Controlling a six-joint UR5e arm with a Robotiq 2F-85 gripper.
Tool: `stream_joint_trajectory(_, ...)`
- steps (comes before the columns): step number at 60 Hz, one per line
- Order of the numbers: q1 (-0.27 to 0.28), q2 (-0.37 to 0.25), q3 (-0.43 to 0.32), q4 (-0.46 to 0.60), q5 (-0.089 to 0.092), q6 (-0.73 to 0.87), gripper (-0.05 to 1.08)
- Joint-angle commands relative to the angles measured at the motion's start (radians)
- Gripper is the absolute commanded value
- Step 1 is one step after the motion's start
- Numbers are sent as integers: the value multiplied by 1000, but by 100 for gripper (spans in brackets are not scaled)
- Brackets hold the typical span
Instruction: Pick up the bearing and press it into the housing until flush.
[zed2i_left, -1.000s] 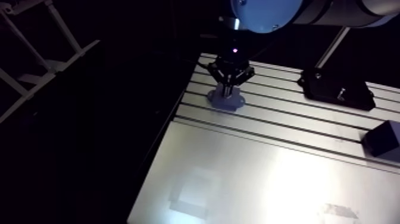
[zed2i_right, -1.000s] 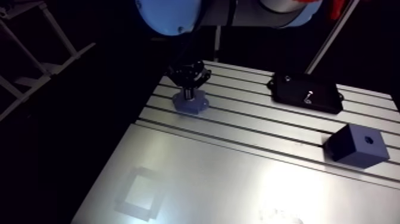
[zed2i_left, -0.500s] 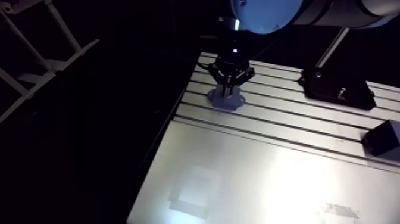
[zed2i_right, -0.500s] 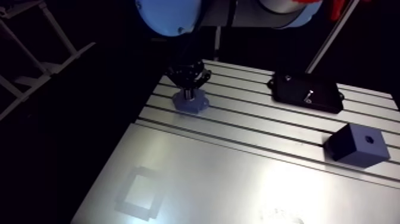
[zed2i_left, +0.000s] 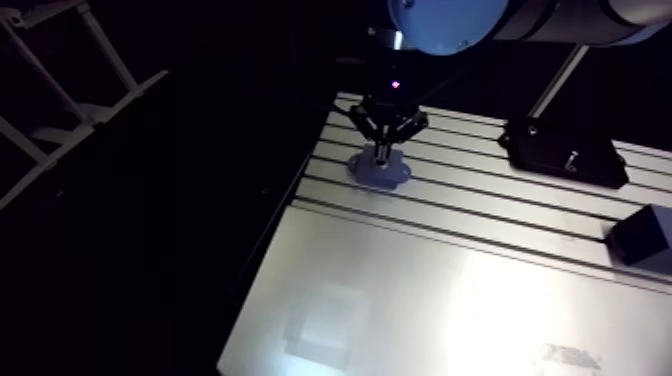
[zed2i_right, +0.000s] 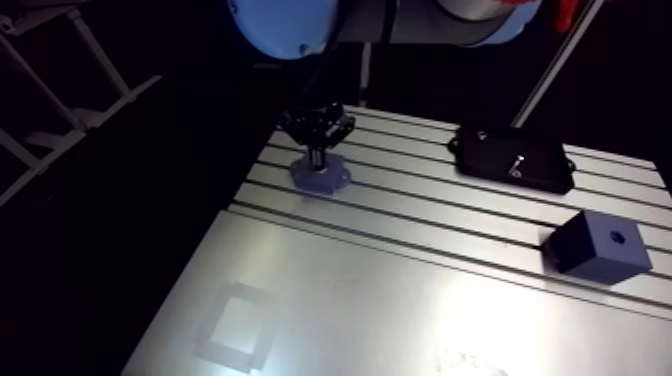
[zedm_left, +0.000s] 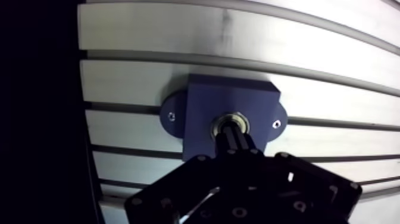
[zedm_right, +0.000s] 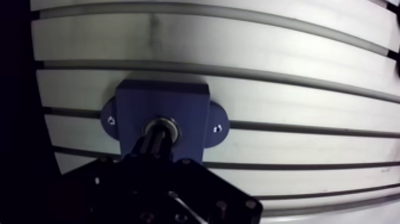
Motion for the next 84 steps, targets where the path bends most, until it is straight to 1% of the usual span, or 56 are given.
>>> stream_joint_trajectory(1, 1, -46, -12, 10, 3, -2, 104)
stream_joint_trajectory(2, 1, -46, -12, 10, 3, -2, 104)
stream_joint_trajectory(3, 1, -54, -14, 16, 3, -3, 99)
stream_joint_trajectory(4, 1, -54, -14, 16, 3, -3, 99)
stream_joint_trajectory(5, 1, -59, -21, 25, 3, -4, 89)
stream_joint_trajectory(6, 1, -59, -21, 25, 3, -4, 89)
stream_joint_trajectory(7, 1, -65, -30, 46, 3, -4, 63)
stream_joint_trajectory(8, 1, -65, -30, 46, 3, -4, 63)
stream_joint_trajectory(9, 2, -70, -42, 78, 0, -4, 26)
stream_joint_trajectory(10, 1, -76, -62, 125, -4, -4, 2)
stream_joint_trajectory(11, 1, -76, -62, 125, -4, -4, 2)
stream_joint_trajectory(12, 1, -81, -82, 177, -11, -4, 0)
stream_joint_trajectory(13, 1, -81, -82, 177, -11, -4, 0)
stream_joint_trajectory(14, -1, -87, -103, 229, -19, -5, 0)
stream_joint_trajectory(15, -1, -87, -103, 229, -19, -5, 0)
stream_joint_trajectory(16, -2, -94, -127, 282, -25, -8, 0)
stream_joint_trajectory(17, -2, -94, -127, 282, -25, -8, 0)
stream_joint_trajectory(18, -5, -103, -153, 337, -31, -17, 0)
stream_joint_trajectory(19, -5, -103, -153, 337, -31, -17, 0)
stream_joint_trajectory(20, -7, -116, -177, 394, -40, -25, 0)
stream_joint_trajectory(21, -7, -116, -177, 394, -40, -25, 0)
stream_joint_trajectory(22, -10, -135, -197, 445, -52, -36, 0)
stream_joint_trajectory(23, -10, -135, -197, 445, -52, -36, 0)
stream_joint_trajectory(24, -18, -157, -217, 495, -65, -45, 0)
stream_joint_trajectory(25, -18, -157, -217, 495, -65, -45, 0)
stream_joint_trajectory(27, -54, -202, -245, 565, -97, -63, 0)
stream_joint_trajectory(28, -54, -202, -245, 565, -97, -63, 0)
stream_joint_trajectory(29, -77, -225, -252, 590, -101, -73, 0)
stream_joint_trajectory(30, -77, -225, -252, 590, -101, -73, 0)
stream_joint_trajectory(31, -98, -249, -255, 608, -99, -84, 0)
stream_joint_trajectory(32, -98, -249, -255, 608, -99, -84, 0)
stream_joint_trajectory(33, -120, -275, -257, 620, -97, -98, 0)
stream_joint_trajectory(34, -120, -275, -257, 620, -97, -98, 0)
stream_joint_trajectory(35, -144, -298, -256, 631, -97, -112, 0)
stream_joint_trajectory(36, -144, -298, -256, 631, -97, -112, 0)
stream_joint_trajectory(37, -166, -319, -255, 640, -96, -125, 0)
stream_joint_trajectory(38, -166, -319, -255, 640, -96, -125, 0)
stream_joint_trajectory(39, -190, -339, -254, 652, -97, -138, 0)
stream_joint_trajectory(40, -190, -339, -254, 652, -97, -138, 0)
stream_joint_trajectory(41, -213, -358, -252, 663, -97, -150, 0)
stream_joint_trajectory(42, -213, -358, -252, 663, -97, -150, 0)
stream_joint_trajectory(43, -232, -375, -247, 672, -97, -160, 0)
stream_joint_trajectory(44, -232, -375, -247, 672, -97, -160, 0)
stream_joint_trajectory(46, -260, -399, -241, 688, -98, -177, 0)
stream_joint_trajectory(49, -268, -410, -237, 689, -100, -185, 0)
stream_joint_trajectory(53, -288, -436, -229, 689, -96, -205, 0)
stream_joint_trajectory(59, -304, -443, -228, 688, -94, -215, 0)
stream_joint_trajectory(69, -306, -445, -237, 685, -94, -217, 1)
stream_joint_trajectory(78, -310, -447, -242, 676, -98, -217, 1)
stream_joint_trajectory(82, -322, -447, -243, 669, -92, -216, 1)
stream_joint_trajectory(83, -327, -447, -244, 663, -86, -215, 1)
stream_joint_trajectory(84, -327, -447, -244, 663, -86, -215, 1)
